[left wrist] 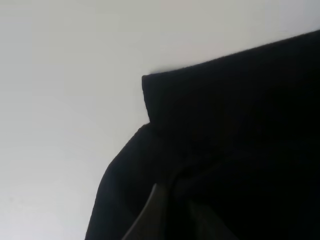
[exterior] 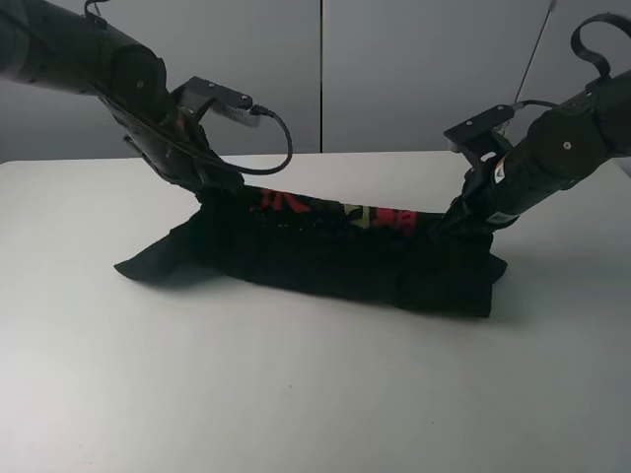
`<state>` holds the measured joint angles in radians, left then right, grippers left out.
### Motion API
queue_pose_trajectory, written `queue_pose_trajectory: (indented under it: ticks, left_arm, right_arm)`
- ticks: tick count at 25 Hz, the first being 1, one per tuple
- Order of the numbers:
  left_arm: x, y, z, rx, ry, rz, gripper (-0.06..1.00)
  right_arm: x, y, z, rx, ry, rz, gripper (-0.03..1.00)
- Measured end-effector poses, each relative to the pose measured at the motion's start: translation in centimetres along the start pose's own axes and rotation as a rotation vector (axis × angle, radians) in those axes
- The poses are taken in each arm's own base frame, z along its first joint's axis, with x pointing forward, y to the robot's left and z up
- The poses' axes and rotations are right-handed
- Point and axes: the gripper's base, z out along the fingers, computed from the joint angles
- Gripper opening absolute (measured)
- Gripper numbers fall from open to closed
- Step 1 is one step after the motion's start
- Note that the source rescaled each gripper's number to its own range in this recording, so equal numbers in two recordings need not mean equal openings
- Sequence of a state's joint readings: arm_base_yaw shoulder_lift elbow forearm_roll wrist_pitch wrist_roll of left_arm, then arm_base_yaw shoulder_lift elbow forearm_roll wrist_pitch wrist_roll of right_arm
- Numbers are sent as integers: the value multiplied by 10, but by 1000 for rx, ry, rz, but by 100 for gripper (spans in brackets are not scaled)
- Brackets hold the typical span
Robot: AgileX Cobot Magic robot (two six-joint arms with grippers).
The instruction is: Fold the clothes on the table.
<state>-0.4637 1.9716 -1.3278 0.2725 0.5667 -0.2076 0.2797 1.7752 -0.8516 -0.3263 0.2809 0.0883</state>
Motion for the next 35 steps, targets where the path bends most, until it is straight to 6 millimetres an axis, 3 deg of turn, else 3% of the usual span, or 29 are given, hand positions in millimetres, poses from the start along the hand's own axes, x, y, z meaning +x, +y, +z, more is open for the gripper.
queue_pose_trajectory:
  ticks: [2, 4, 6, 8, 16, 21, 27, 35]
  left_arm:
    - [0, 6, 1, -6, 0, -25, 18]
    - [1, 11, 2, -15, 11, -36, 45]
    - [2, 11, 2, -18, 14, -34, 84]
    - [2, 11, 2, -17, 17, -36, 96]
    - [8, 19, 4, -6, 73, -173, 99]
    - [12, 39, 22, 40, 199, -265, 99]
    - [6, 38, 48, 94, 295, -243, 99]
    - [21, 38, 65, 90, 441, -231, 99]
  right_arm:
    - [0, 0, 0, 0, -2, 31, 51]
    - [0, 0, 0, 1, 2, 71, 85]
    - [1, 0, 0, 3, 12, 108, 97]
    - [3, 0, 0, 6, 34, 144, 99]
    - [11, 3, -3, -16, 172, 311, 100]
    - [-6, 1, -15, -43, 247, 377, 100]
    - [-27, -1, -28, -85, 281, 434, 100]
    - [-20, -2, 8, -147, 430, 512, 100]
